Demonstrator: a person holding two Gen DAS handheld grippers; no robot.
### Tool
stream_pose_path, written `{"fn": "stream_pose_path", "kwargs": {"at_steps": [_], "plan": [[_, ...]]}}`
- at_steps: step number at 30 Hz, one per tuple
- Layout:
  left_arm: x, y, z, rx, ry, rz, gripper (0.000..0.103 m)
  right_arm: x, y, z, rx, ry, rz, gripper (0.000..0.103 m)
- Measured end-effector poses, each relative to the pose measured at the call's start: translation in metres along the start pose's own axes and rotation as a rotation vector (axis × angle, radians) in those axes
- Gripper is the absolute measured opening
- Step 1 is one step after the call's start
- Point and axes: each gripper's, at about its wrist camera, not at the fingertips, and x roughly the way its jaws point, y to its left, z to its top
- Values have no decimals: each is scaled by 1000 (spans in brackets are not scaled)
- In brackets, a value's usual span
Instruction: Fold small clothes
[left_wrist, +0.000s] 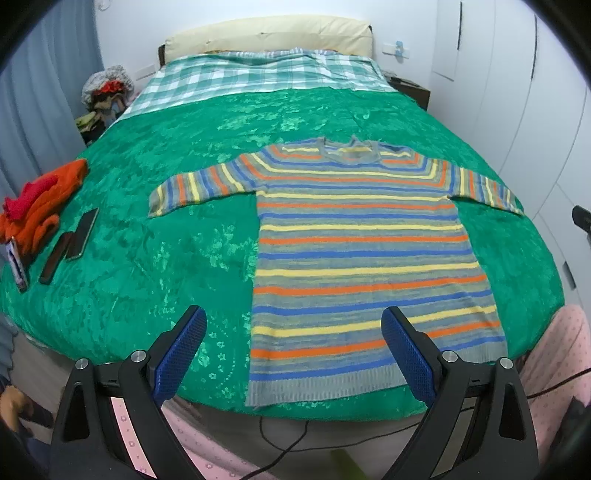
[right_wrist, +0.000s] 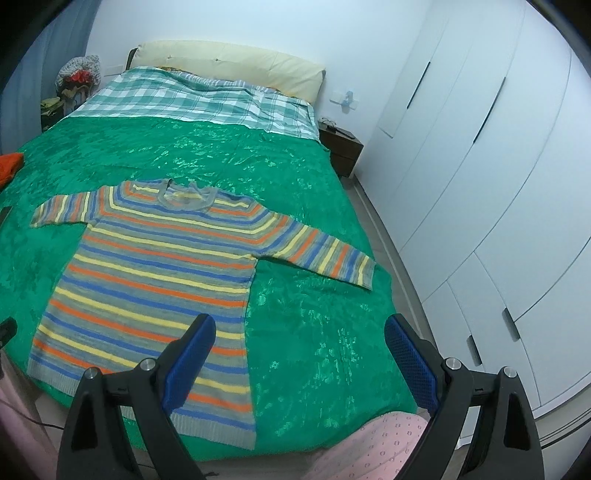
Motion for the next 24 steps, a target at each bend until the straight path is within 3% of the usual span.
{"fn": "stream_pose_path", "kwargs": {"at_steps": [24], "plan": [[7,-13,14,37,-5,14,97,13,4,17,-5,-8,4,92]]}}
